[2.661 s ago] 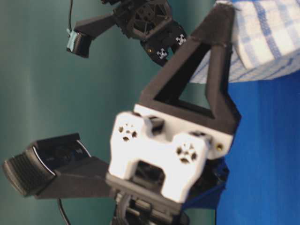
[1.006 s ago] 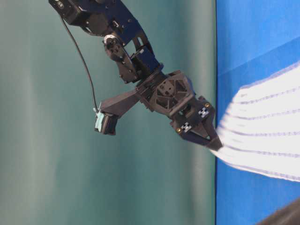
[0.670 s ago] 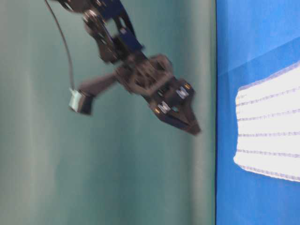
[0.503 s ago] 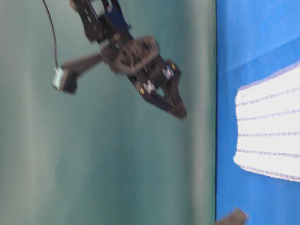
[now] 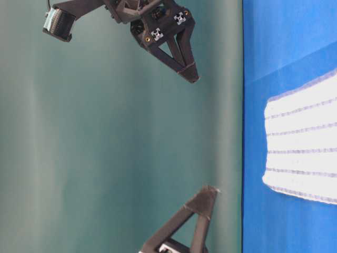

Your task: Fold the blue towel.

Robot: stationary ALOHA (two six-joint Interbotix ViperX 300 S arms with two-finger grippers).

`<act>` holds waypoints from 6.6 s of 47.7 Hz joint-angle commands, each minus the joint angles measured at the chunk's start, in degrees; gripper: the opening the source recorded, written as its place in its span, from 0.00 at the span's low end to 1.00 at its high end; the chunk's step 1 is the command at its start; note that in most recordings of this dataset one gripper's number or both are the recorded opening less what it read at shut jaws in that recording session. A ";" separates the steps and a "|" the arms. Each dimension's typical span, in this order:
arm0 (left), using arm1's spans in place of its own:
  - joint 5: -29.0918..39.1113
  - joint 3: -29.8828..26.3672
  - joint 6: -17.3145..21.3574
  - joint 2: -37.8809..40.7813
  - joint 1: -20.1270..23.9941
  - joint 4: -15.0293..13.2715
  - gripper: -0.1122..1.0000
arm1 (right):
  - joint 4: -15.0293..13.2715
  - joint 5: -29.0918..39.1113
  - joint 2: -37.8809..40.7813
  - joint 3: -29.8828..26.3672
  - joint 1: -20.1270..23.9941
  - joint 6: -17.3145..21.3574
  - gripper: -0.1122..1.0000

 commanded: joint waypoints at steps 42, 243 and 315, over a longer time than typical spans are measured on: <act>-6.77 -8.09 10.99 20.74 21.09 0.18 0.84 | -0.18 -6.24 24.35 -13.45 -3.34 -0.18 0.92; -7.82 -4.13 2.37 17.67 -12.83 3.16 0.16 | 22.76 -10.90 15.29 -3.52 31.82 0.88 0.08; 3.34 12.74 2.46 -23.91 -15.29 3.08 0.91 | 23.73 -9.93 -27.86 15.56 32.61 -13.97 0.88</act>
